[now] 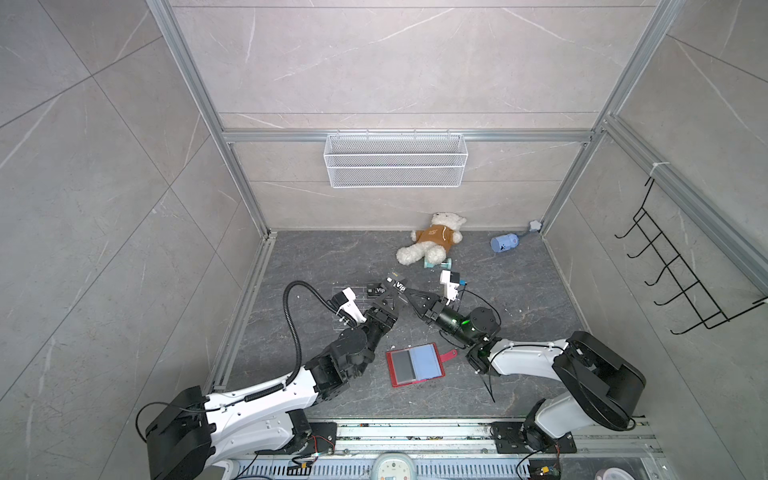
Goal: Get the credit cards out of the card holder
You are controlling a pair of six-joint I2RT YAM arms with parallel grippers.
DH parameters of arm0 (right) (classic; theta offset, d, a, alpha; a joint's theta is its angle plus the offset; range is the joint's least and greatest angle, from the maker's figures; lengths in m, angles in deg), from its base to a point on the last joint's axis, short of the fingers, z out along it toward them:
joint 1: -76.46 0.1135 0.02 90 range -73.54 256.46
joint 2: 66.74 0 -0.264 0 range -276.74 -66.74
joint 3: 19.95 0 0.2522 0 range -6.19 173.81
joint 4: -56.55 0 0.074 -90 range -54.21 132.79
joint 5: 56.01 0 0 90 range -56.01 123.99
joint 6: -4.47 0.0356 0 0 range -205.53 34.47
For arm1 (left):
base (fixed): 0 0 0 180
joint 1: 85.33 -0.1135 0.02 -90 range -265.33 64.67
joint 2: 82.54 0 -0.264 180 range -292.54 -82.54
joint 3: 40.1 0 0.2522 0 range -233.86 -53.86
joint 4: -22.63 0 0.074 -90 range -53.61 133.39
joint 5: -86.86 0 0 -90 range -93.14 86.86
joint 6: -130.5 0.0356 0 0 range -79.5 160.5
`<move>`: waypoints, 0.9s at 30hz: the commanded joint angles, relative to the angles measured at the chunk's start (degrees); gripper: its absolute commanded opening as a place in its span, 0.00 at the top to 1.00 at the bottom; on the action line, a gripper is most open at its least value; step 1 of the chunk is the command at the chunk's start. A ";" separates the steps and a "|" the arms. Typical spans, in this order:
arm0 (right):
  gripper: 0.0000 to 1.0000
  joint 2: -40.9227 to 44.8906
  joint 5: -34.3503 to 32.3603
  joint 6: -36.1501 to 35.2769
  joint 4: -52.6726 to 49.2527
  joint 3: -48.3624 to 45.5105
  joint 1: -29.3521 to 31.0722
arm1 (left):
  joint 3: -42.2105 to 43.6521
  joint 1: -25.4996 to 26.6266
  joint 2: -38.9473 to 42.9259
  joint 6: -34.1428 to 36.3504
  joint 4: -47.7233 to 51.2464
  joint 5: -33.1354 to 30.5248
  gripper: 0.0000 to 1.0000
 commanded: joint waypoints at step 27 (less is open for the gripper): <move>1.00 25.95 6.35 -29.34 -45.42 -1.37 -2.52 | -11.62 -3.93 16.38 30.41 38.61 18.59 0.11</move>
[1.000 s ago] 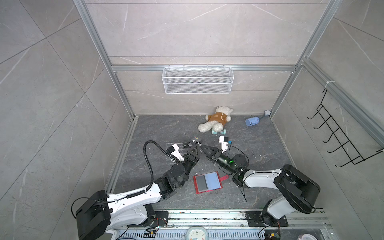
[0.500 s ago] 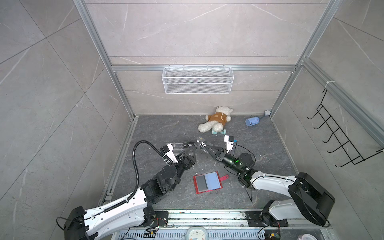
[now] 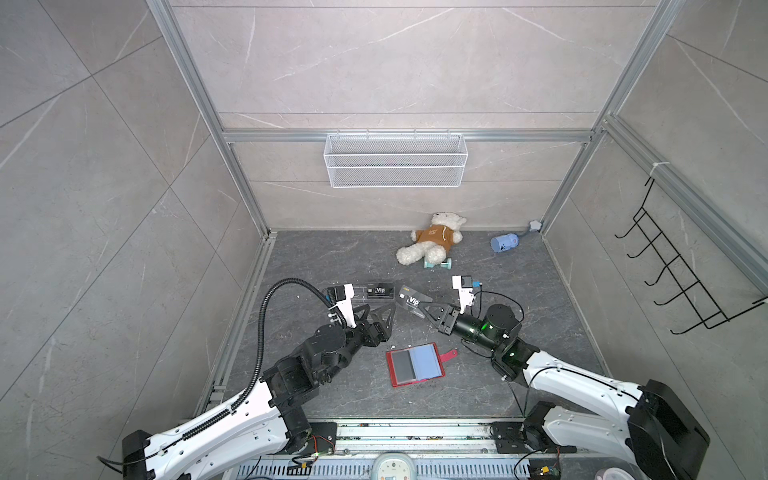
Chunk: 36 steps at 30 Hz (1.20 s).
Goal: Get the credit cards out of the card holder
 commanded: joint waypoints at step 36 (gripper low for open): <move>1.00 25.81 9.22 -43.46 -31.43 -0.92 -0.34 | -24.89 -10.91 -16.72 54.86 26.62 62.52 0.17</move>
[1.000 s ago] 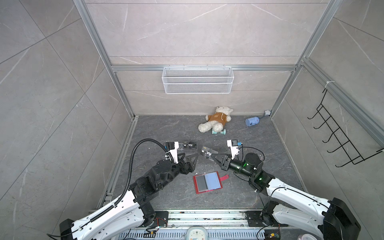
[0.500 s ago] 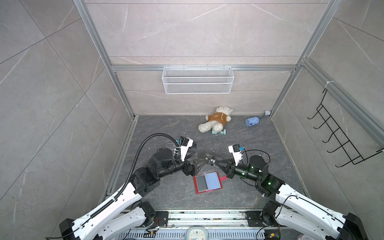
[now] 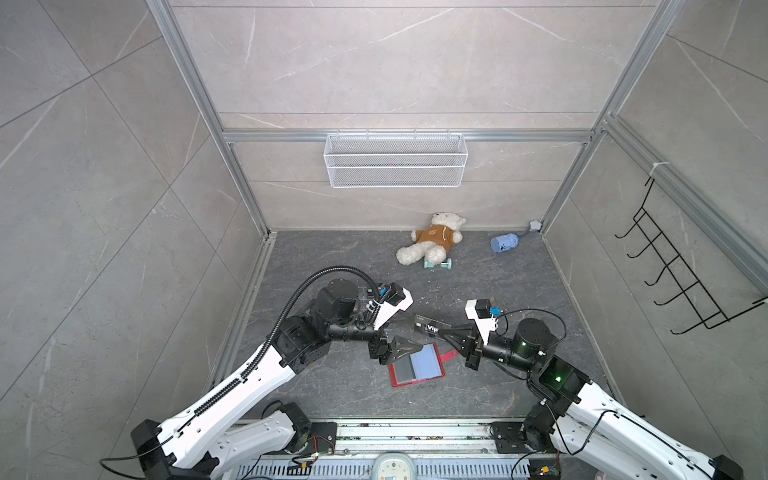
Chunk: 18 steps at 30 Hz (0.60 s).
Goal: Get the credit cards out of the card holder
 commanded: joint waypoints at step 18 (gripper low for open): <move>1.00 2.00 4.44 -5.71 -1.98 -1.01 -0.16 | -7.74 -1.46 -10.10 15.73 7.80 7.55 0.35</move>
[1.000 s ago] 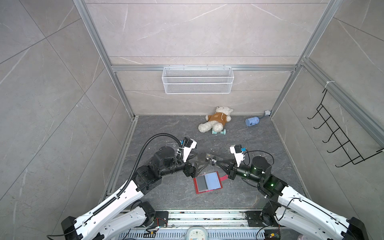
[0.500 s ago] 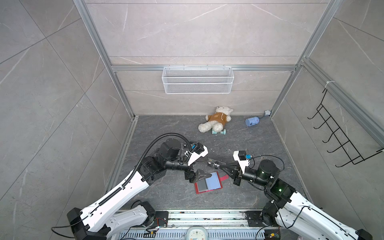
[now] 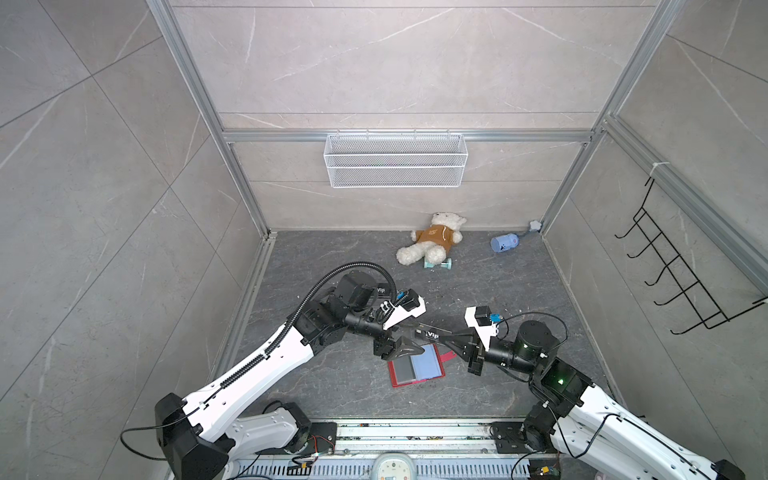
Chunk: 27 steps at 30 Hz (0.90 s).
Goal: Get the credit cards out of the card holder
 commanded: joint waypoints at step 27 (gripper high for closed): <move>1.00 -0.08 3.49 -2.28 -1.41 0.66 -0.18 | -3.73 -3.27 -2.46 4.54 0.40 5.98 0.41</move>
